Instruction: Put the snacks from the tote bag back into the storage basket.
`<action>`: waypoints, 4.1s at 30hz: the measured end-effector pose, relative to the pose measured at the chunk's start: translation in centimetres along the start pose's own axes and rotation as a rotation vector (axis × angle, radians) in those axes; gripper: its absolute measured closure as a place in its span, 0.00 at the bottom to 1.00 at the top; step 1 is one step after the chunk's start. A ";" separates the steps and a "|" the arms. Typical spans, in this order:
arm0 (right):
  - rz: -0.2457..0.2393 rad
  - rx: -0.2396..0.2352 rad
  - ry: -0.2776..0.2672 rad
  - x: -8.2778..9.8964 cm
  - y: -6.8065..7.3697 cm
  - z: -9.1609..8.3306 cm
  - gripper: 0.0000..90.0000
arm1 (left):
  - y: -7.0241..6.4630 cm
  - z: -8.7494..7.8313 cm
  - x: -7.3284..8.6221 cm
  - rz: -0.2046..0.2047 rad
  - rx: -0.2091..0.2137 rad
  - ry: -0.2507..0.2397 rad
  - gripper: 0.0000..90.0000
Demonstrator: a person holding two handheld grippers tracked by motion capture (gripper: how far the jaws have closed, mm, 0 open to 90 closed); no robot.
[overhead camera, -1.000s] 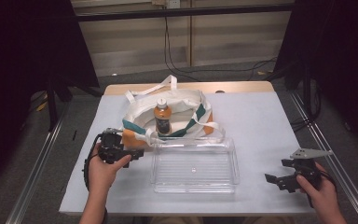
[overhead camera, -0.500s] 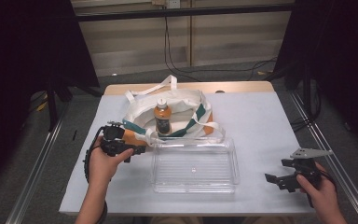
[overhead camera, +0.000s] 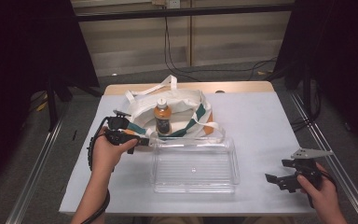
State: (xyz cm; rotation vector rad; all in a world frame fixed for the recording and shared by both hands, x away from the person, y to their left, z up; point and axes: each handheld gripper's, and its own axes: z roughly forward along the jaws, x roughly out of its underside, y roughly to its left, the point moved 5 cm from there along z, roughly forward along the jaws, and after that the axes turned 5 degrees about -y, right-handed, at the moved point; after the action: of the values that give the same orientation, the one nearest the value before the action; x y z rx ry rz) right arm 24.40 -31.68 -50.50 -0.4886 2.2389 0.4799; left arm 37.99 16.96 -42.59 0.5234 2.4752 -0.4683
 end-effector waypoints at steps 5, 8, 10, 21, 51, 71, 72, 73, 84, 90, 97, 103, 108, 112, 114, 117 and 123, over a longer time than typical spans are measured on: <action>-0.004 -0.001 0.002 0.0 0.0 0.1 0.03 | -0.2 0.0 -1.1 -0.001 0.009 0.009 0.12; -0.004 0.001 -0.002 0.0 0.0 0.0 0.03 | -0.4 0.0 -1.5 -0.001 0.008 0.011 0.12; 0.000 0.001 -0.001 0.0 0.0 0.0 0.03 | -0.5 0.1 -1.9 0.007 0.006 0.022 0.12; -0.005 -0.001 0.006 0.0 0.1 0.0 0.03 | -1.6 0.7 -3.6 0.022 0.008 0.026 0.12; -0.015 -0.003 0.009 0.0 0.2 0.1 0.03 | -4.1 2.7 -7.7 0.047 -0.003 0.068 0.12; -0.021 -0.004 0.008 0.1 0.2 0.0 0.03 | -4.2 4.8 -8.7 -0.007 -0.045 0.100 0.14; -0.021 -0.004 0.009 0.1 0.2 0.0 0.03 | -4.2 4.8 -8.7 -0.005 -0.046 0.106 0.15; -0.022 -0.005 0.009 0.1 0.2 0.0 0.03 | -4.2 5.0 -8.8 -0.012 -0.048 0.105 0.16; -0.013 -0.006 0.016 0.1 0.2 0.0 0.03 | -4.4 5.7 -9.4 -0.008 -0.076 0.114 0.16; -0.019 -0.005 0.014 0.2 0.2 0.0 0.03 | -4.3 6.2 -9.4 -0.034 -0.086 0.132 0.17; -0.020 -0.009 0.013 0.2 0.2 0.0 0.03 | -4.2 6.6 -9.5 -0.041 -0.101 0.141 0.17; -0.020 -0.010 0.013 0.2 0.2 0.0 0.03 | -4.2 6.9 -9.6 -0.046 -0.112 0.140 0.19; -0.014 -0.009 0.017 0.3 0.2 0.0 0.03 | -4.2 7.2 -9.8 -0.065 -0.113 0.142 0.20; -0.016 -0.010 0.017 0.3 0.1 0.0 0.03 | -4.3 7.4 -9.8 -0.070 -0.119 0.145 0.22; -0.015 -0.010 0.016 0.3 0.1 0.0 0.03 | -4.3 7.4 -9.9 -0.061 -0.129 0.143 0.23; -0.010 -0.011 0.017 0.3 0.1 -0.1 0.03 | -4.4 7.5 -9.9 -0.073 -0.127 0.150 0.25; -0.011 -0.009 0.013 0.3 0.0 -0.2 0.03 | -4.7 7.5 -10.2 -0.083 -0.150 0.159 0.30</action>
State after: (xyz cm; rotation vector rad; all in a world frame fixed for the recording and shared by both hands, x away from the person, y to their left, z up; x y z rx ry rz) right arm 24.12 -31.79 -50.60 -0.5098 2.2467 0.4827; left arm 47.02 6.97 -41.49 0.4130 2.6669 -0.2793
